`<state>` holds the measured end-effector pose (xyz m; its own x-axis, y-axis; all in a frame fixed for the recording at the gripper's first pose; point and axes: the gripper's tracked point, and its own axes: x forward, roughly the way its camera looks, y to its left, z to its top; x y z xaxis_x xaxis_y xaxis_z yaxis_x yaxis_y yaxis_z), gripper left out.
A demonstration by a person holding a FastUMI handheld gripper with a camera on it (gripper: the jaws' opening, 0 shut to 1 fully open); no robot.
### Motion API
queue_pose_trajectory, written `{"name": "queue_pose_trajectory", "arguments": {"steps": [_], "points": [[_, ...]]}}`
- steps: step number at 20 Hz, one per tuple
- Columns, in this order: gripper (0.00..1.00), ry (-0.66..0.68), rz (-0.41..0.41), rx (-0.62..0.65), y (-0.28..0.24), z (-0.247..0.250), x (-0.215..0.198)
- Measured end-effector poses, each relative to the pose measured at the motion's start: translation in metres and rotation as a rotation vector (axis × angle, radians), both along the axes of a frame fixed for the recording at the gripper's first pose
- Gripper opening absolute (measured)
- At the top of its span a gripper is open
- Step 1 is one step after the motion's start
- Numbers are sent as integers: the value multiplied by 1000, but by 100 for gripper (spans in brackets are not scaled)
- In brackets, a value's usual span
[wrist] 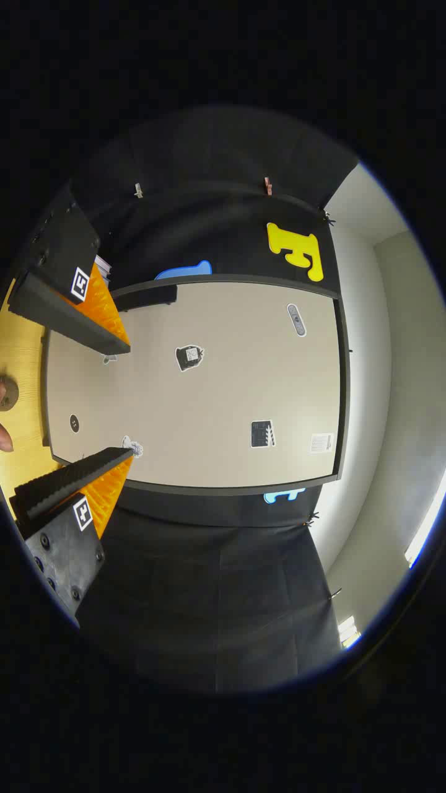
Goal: Open the shoe cabinet door, grab the shoes and put them into the shoe cabinet, then close the shoe cabinet door.
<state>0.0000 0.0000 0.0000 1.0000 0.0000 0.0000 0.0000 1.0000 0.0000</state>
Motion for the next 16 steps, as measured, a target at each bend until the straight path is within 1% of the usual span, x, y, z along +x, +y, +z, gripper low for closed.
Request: {"name": "queue_pose_trajectory", "arguments": {"steps": [8, 16], "points": [[98, -4, -1, -21, 4, -2, 4], [98, -7, 49, 4, 30, -1, 9]]}}
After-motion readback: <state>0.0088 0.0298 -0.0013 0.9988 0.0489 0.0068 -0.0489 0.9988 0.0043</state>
